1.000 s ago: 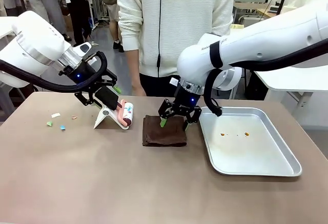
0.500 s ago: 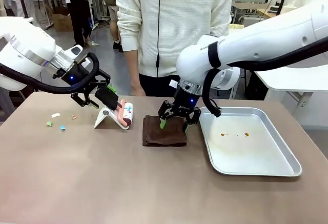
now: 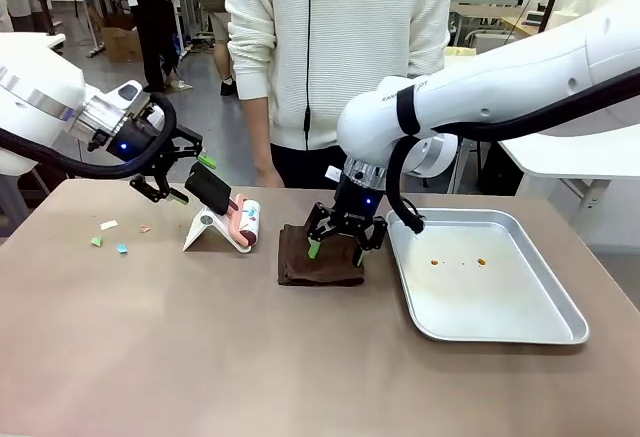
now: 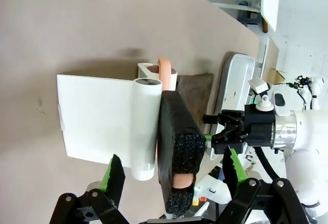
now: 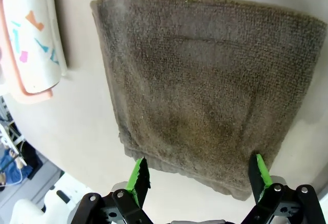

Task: Clean the surface of the table.
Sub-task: Hold the Lint Roller with your left hand and the towel with your right hand.

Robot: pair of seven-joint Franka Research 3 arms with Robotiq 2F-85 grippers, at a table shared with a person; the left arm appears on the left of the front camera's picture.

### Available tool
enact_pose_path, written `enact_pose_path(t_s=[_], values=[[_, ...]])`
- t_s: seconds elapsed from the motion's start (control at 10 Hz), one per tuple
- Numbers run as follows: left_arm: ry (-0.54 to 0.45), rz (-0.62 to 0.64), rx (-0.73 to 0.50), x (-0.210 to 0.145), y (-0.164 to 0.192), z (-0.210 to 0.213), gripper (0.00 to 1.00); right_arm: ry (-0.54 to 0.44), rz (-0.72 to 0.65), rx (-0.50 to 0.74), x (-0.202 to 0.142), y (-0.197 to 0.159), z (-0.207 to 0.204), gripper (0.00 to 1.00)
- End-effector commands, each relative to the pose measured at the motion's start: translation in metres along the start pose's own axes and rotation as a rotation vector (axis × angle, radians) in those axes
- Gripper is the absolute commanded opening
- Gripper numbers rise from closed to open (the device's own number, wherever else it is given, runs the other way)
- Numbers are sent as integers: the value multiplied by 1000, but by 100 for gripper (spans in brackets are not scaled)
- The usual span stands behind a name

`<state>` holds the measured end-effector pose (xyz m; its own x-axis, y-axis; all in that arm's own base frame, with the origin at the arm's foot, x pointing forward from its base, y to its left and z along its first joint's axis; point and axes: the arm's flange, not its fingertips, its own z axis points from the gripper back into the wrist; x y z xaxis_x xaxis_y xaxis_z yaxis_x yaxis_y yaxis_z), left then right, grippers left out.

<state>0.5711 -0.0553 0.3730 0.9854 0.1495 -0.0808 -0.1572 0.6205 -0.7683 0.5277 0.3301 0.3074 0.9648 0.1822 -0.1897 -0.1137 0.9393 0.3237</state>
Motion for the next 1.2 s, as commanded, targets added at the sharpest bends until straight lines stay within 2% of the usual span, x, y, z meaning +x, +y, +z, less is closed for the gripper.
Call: enact_pose_path(t_s=[0.0, 0.4, 1.1], values=[[-15, -36, -31, -5, 1, 4, 100, 6, -38, -40, 8, 3, 6, 100], [-33, -91, -61, -14, -15, 3, 100, -39, -98, -128, 7, -5, 12, 100], [-37, -137, 44, -16, -18, -4, 100, -174, -145, -136, 19, -6, 2, 100]])
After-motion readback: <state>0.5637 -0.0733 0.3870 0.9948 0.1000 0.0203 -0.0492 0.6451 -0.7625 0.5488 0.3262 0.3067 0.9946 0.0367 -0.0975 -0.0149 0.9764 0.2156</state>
